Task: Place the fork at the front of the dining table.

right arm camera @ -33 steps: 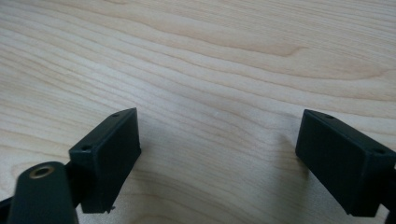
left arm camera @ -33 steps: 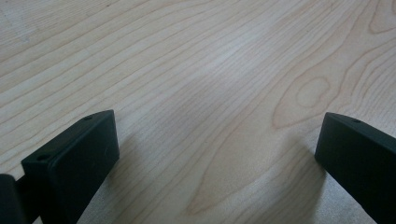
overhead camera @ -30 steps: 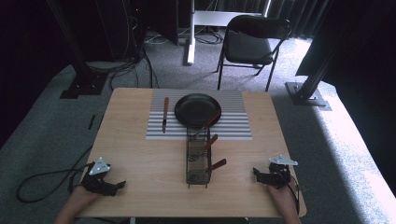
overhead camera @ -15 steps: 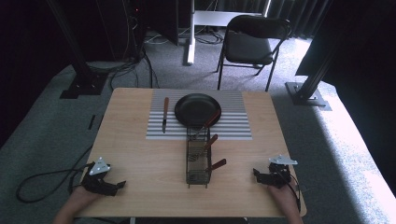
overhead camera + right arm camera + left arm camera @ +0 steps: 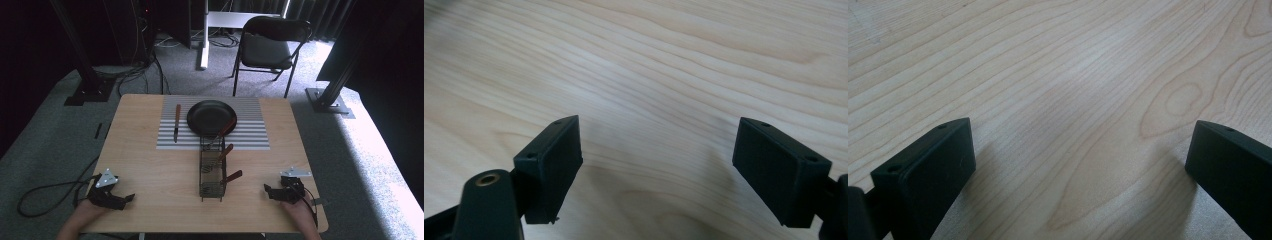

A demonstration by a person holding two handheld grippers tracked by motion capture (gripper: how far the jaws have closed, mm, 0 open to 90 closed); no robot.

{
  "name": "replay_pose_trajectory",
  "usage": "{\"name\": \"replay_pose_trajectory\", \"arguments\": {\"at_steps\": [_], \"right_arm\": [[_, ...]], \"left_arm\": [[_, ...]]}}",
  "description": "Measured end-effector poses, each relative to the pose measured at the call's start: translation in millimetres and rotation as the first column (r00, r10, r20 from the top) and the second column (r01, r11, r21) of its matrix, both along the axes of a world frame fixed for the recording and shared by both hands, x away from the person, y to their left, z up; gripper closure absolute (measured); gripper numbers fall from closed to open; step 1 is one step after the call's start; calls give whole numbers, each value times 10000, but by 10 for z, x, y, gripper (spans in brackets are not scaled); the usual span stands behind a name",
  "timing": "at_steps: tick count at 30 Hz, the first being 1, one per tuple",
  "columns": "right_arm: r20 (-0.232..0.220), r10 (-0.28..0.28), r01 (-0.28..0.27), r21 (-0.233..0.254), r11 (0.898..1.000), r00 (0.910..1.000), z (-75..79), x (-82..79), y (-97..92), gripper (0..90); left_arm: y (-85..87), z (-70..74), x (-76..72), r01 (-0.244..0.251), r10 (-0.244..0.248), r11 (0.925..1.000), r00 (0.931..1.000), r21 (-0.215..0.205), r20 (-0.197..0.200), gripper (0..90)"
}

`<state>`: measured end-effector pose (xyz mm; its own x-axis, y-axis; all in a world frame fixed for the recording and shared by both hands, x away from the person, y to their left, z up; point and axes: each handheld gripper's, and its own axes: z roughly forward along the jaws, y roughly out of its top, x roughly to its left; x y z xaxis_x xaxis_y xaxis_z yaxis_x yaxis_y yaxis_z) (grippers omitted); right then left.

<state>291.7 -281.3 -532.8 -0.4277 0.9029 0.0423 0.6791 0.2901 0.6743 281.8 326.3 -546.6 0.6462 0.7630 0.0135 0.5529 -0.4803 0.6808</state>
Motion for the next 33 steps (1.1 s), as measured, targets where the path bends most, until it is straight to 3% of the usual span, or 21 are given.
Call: {"name": "replay_pose_trajectory", "arguments": {"at_steps": [5,13,15,23,33], "right_arm": [[-83,584,-582,230,9980,9983,89,-66,141,197],[159,1236,-1245,795,9890,9922,268,-184,302,197],[289,1538,-1561,1125,9813,9877,373,-237,380,198],[753,2374,-2468,1642,9550,9685,613,-365,605,201],[1371,2779,-3044,2451,9205,9508,883,-470,758,225]], "left_arm": [[0,0,0,-1,1,10000,10000,-6,-3,0],[1,0,1,13,-13,10000,10000,11,2,0],[0,0,0,3,-3,10000,10000,-3,6,0],[0,0,0,8,-8,10000,10000,1,3,0],[0,0,0,7,-7,10000,10000,1,4,0]]}}
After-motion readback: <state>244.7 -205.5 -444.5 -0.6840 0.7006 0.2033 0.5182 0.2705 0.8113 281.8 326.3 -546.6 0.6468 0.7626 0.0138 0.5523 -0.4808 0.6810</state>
